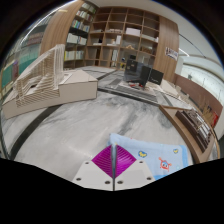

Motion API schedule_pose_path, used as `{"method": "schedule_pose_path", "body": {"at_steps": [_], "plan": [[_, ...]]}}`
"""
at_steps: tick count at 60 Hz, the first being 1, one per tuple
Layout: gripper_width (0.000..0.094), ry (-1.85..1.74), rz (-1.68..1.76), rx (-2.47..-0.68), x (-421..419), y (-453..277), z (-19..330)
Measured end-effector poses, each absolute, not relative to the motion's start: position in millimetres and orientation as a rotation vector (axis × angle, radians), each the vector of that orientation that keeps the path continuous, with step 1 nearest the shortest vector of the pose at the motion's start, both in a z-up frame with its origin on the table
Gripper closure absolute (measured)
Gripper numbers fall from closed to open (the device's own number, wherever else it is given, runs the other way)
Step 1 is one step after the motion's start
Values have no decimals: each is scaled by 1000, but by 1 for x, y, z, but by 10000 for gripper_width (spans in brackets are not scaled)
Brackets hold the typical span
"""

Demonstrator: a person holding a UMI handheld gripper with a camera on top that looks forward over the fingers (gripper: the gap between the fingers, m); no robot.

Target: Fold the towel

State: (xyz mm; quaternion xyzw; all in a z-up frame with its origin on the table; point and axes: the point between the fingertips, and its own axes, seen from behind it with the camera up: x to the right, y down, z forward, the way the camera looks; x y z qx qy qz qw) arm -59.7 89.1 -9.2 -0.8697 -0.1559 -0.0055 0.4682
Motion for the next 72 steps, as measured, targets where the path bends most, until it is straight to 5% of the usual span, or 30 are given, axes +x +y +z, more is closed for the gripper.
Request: {"method": "schedule_pose_path", "body": {"at_steps": [21,39,43,48,72], "plan": [[929,38,85,-1989,49,107,100],[892,156,-26,-2173,163,91,16],[613,163,14,-2202,163,86,11],[83,149,10,-2165,171,83,28],[107,39,31,-2038,135,-65,99]]}}
